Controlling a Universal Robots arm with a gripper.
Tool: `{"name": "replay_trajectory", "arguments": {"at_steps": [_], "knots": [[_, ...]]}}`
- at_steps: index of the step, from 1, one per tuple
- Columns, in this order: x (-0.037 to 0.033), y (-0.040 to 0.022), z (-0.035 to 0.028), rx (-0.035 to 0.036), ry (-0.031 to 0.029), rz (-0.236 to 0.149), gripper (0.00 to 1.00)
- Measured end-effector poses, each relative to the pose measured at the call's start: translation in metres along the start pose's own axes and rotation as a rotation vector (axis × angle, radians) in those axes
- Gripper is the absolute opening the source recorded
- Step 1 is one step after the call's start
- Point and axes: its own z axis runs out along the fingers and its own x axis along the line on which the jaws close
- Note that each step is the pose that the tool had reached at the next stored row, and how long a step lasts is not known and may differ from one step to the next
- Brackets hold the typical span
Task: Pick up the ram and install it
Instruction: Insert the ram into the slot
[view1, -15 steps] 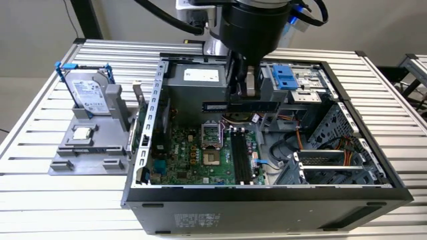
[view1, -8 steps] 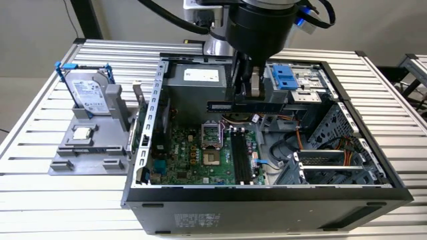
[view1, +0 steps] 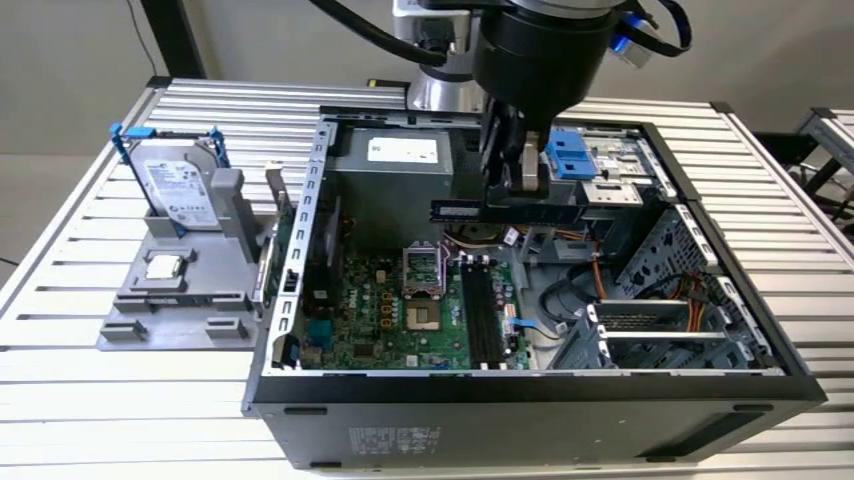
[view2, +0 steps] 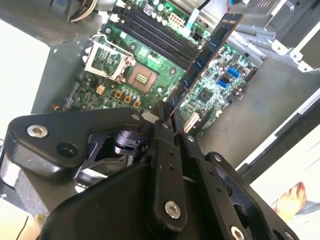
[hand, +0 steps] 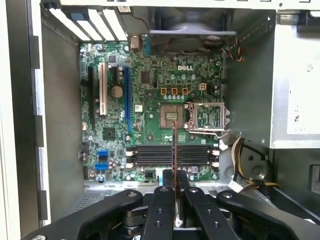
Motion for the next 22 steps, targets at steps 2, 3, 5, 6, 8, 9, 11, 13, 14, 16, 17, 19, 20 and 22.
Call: {"name": "replay_trajectory", "arguments": {"at_steps": [2, 3, 5, 6, 8, 9, 11, 13, 14, 16, 17, 19, 20, 22], "knots": [[-0.0009, -0.0029, 0.0, 0.0, 0.0, 0.0, 0.0], [-0.0012, -0.0045, 0.0, 0.0, 0.0, 0.0, 0.0], [-0.0014, -0.0074, 0.0, 0.0, -0.0001, 0.0, 0.0], [-0.0014, -0.0078, 0.0, 0.0, 0.0, 0.0, 0.0], [-0.0015, -0.0078, 0.0, 0.0, 0.0, 0.0, 0.0], [-0.0015, -0.0078, 0.0, 0.0, -0.0001, 0.0, 0.0], [-0.0034, -0.0078, 0.0001, 0.0, 0.0001, 0.001, 0.0], [-0.0072, -0.0078, 0.0002, 0.0001, 0.0005, 0.003, 0.0], [-0.0089, -0.0078, 0.0003, 0.0001, 0.0007, 0.004, 0.0], [-0.0121, -0.008, 0.0004, 0.0002, 0.0008, 0.008, 0.0], [-0.0129, -0.0083, 0.0004, 0.0003, 0.0009, 0.012, 0.0], [-0.0132, -0.0091, 0.0006, 0.0008, 0.0005, 0.031, 0.0], [-0.0134, -0.0095, 0.0007, 0.0011, 0.0005, 0.042, 0.0], [-0.0138, -0.0103, 0.0008, 0.0015, 0.0004, 0.062, 0.0]]}}
